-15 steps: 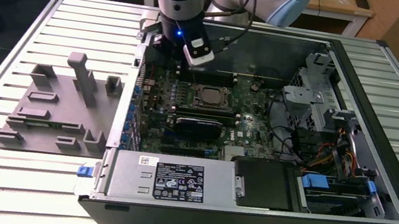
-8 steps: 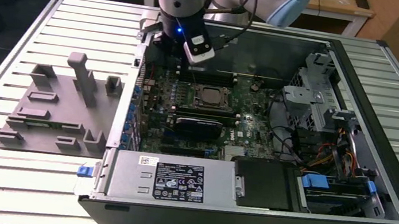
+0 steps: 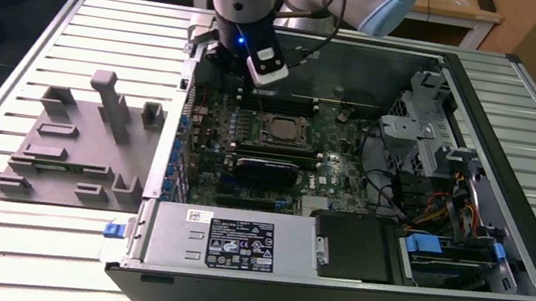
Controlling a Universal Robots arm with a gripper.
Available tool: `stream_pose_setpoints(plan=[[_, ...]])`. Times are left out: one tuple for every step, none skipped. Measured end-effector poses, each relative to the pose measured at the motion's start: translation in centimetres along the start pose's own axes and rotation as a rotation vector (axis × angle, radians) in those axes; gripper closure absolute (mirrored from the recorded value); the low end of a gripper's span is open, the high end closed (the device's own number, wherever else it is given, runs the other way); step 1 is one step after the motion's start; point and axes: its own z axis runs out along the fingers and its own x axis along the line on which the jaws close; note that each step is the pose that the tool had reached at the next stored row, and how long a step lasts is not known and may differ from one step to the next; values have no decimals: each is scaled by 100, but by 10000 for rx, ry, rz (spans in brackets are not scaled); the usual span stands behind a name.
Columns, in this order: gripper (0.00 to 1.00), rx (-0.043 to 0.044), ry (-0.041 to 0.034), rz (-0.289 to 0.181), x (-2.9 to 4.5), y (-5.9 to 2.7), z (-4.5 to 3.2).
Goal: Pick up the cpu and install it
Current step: 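Install the first cpu locking lever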
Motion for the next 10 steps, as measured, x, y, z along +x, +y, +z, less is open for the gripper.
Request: stream_pose_setpoints(plan=[[89, 0, 1, 0, 0, 0, 0], [89, 0, 1, -2, -9, 0, 1], [89, 0, 1, -1, -25, 1, 2], [89, 0, 2, 1, -41, 2, 4], [89, 0, 2, 1, -60, 3, 6], [89, 0, 4, 2, -80, 4, 8], [89, 1, 5, 1, -104, 5, 11], [89, 1, 6, 1, -126, 7, 13], [89, 1, 7, 1, -147, 8, 16], [89, 2, 8, 1, -167, 9, 18]])
